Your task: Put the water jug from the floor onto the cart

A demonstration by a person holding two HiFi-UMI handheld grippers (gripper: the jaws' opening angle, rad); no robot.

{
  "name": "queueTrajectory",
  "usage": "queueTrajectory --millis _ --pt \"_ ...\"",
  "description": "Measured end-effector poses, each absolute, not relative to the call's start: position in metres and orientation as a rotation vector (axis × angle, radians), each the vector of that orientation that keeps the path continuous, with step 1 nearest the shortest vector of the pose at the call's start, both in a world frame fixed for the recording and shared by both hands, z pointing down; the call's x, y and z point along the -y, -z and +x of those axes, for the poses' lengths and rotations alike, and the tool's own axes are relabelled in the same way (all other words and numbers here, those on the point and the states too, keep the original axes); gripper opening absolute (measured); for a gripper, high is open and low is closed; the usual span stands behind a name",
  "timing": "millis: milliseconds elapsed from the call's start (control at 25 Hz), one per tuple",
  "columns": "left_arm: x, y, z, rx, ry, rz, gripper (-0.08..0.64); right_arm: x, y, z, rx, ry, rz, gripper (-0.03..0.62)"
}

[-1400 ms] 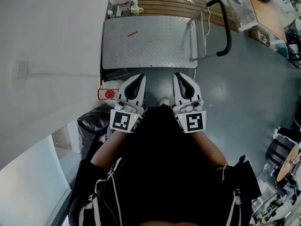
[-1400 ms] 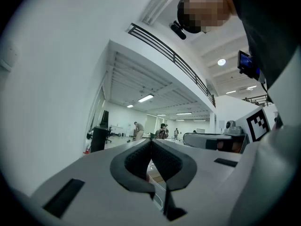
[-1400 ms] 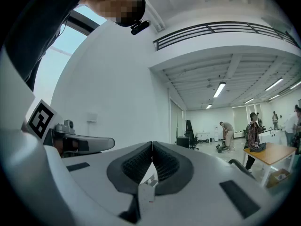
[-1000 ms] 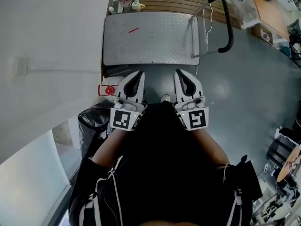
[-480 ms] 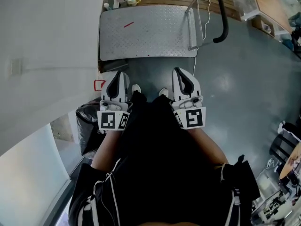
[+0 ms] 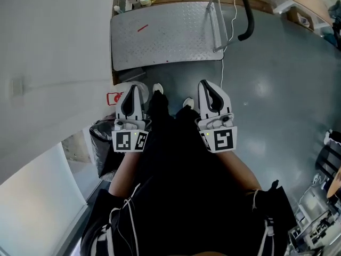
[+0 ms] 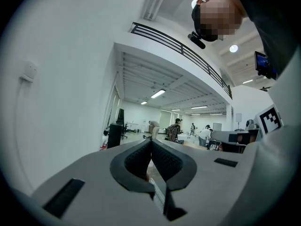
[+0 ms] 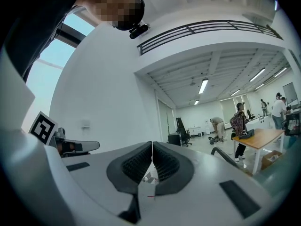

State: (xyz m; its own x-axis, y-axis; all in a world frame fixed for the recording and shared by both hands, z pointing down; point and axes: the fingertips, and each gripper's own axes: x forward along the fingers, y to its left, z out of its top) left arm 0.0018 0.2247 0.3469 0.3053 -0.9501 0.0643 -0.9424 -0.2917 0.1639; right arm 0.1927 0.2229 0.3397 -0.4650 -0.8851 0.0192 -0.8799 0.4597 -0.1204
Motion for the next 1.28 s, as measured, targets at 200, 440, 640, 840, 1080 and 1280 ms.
queueTrajectory --millis 200,440,640,840,1080,1280 --pt "-0.205 -0.350 0.011 1.700 0.047 2.447 0.018 -0.213 -0.351 0.201 -2.638 0.202 -1.653 0.020" --pt "-0.177 -0.351 0.003 1.632 0.077 2.479 0.018 -0.191 -0.347 0.185 -2.644 0.182 -1.650 0.020" --pt "-0.155 -0.352 -0.007 1.596 0.093 2.489 0.018 -0.167 -0.351 0.160 -2.701 0.182 -1.627 0.020" --pt "-0.133 -0.356 -0.038 1.621 0.125 2.440 0.018 -0.133 -0.345 0.124 -2.758 0.146 -1.565 0.020" --pt "-0.101 -0.356 -0.075 1.625 0.169 2.405 0.018 -0.094 -0.338 0.079 -2.795 0.120 -1.525 0.020" --pt "-0.076 -0.364 -0.105 1.622 0.166 2.392 0.018 -0.066 -0.339 0.050 -2.816 0.114 -1.547 0.020"
